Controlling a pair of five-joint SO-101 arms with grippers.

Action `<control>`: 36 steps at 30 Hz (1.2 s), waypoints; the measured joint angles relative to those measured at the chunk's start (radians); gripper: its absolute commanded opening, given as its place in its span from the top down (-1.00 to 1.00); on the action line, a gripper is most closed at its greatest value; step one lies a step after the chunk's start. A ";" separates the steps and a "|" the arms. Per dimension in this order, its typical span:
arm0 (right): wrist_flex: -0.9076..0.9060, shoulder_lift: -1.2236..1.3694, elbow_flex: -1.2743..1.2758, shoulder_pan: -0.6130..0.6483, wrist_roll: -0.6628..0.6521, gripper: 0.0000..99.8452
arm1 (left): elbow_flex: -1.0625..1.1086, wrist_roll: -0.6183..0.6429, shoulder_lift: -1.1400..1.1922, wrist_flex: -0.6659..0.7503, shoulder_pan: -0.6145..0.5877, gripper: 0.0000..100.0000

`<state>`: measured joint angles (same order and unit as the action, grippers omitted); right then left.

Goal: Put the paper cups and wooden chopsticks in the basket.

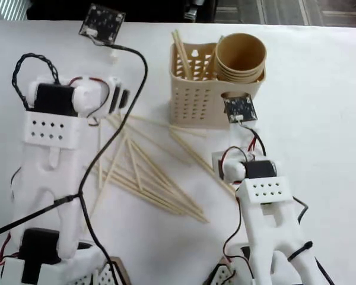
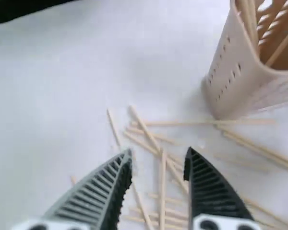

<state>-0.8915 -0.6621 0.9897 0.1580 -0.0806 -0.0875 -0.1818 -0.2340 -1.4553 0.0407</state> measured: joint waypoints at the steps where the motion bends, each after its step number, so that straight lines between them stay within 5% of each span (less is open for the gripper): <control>1: 0.000 0.000 0.000 0.000 0.000 0.96 | 0.000 -0.008 0.000 -0.029 -0.005 0.52; 15: 0.003 0.000 0.000 0.000 0.000 0.96 | 0.163 -0.167 0.311 0.000 -0.150 0.50; 31: 0.003 0.000 0.000 0.000 0.000 0.96 | -0.140 -0.169 0.859 0.080 -0.242 0.65; 36: 0.003 0.000 0.000 0.000 0.000 0.96 | -0.221 -0.143 0.933 0.075 -0.241 0.93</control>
<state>-0.8884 -0.6621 0.9897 0.1580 -0.0806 -0.3084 -0.3245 0.6989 -1.3802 -0.2002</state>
